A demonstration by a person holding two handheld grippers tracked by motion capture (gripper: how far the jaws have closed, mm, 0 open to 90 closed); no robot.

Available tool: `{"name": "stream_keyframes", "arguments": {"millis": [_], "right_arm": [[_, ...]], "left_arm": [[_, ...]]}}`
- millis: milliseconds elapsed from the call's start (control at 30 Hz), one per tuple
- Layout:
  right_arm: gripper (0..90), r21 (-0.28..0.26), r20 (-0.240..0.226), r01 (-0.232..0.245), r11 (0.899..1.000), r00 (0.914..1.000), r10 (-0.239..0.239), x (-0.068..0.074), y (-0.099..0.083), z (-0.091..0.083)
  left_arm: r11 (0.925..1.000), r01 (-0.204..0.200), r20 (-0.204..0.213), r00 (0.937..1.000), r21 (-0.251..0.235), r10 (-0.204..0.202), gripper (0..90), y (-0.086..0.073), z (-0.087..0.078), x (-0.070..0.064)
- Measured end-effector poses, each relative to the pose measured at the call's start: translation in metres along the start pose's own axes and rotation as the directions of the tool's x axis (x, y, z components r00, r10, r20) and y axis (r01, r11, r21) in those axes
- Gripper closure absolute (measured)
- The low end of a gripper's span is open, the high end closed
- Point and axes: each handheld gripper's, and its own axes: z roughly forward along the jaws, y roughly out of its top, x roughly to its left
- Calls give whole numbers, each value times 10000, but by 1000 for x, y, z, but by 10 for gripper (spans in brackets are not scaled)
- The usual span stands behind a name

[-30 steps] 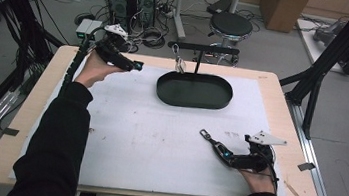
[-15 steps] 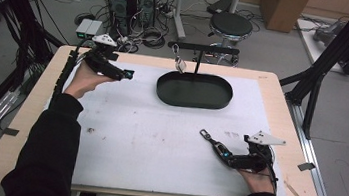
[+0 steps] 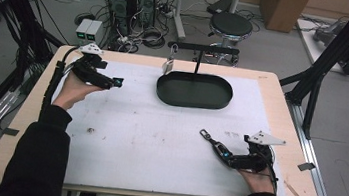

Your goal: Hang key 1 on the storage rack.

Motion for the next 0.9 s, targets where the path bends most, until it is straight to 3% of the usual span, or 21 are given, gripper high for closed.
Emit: {"name": "stream_keyframes", "arguments": {"millis": [500, 733, 900], "right_arm": [[7, 76, 20, 93, 9999, 10000, -93, 0, 0, 1], [7, 139, -5, 124, 9998, 9999, -124, 0, 0, 2], [7, 185, -49, 134, 9997, 9999, -134, 0, -1, 2]], "left_arm": [[9988, 473, -527, 9975, 101, -467, 17, -46, -26, 2], [9976, 635, -897, 9941, 278, -608, 17, -66, -32, 3], [9967, 707, -937, 9934, 403, -666, 17, -77, -36, 0]]}}
